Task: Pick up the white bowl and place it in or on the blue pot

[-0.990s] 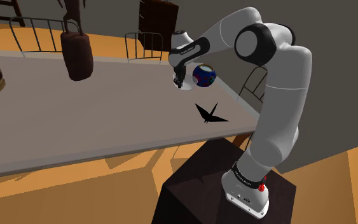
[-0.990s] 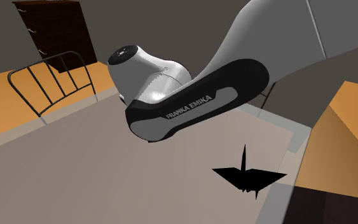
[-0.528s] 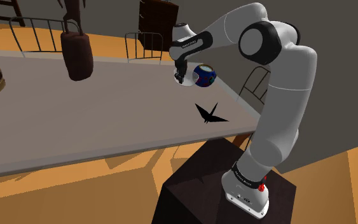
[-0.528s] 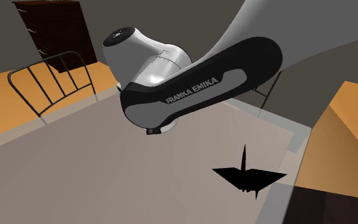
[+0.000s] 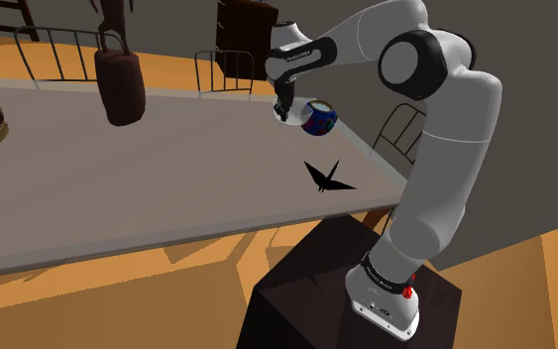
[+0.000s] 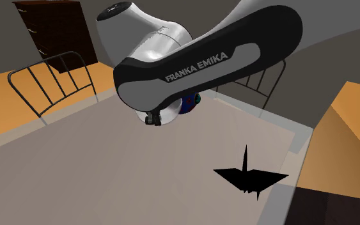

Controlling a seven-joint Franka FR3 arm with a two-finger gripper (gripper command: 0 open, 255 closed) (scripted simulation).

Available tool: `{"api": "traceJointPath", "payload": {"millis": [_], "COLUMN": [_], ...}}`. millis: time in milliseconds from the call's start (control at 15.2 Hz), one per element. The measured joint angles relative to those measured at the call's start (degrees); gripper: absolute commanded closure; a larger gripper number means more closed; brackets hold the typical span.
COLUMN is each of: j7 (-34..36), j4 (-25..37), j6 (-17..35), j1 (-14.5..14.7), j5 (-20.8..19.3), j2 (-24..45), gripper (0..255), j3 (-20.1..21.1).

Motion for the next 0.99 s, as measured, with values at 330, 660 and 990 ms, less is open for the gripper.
{"api": "traceJointPath", "payload": {"millis": [330,660,990], "j7": [-0.9,-1.7,-2.6], "j4": [2.0,5.0,8.0], "j6": [-3.1,-6.7,-10.3], "j1": [0.0,0.2,0.2], "j5": [0.2,0.4,0.6], "j2": [-1.3,-1.9,-2.6], "gripper": [255,255,255], "j3": [0.0,0.0,0.0]}}
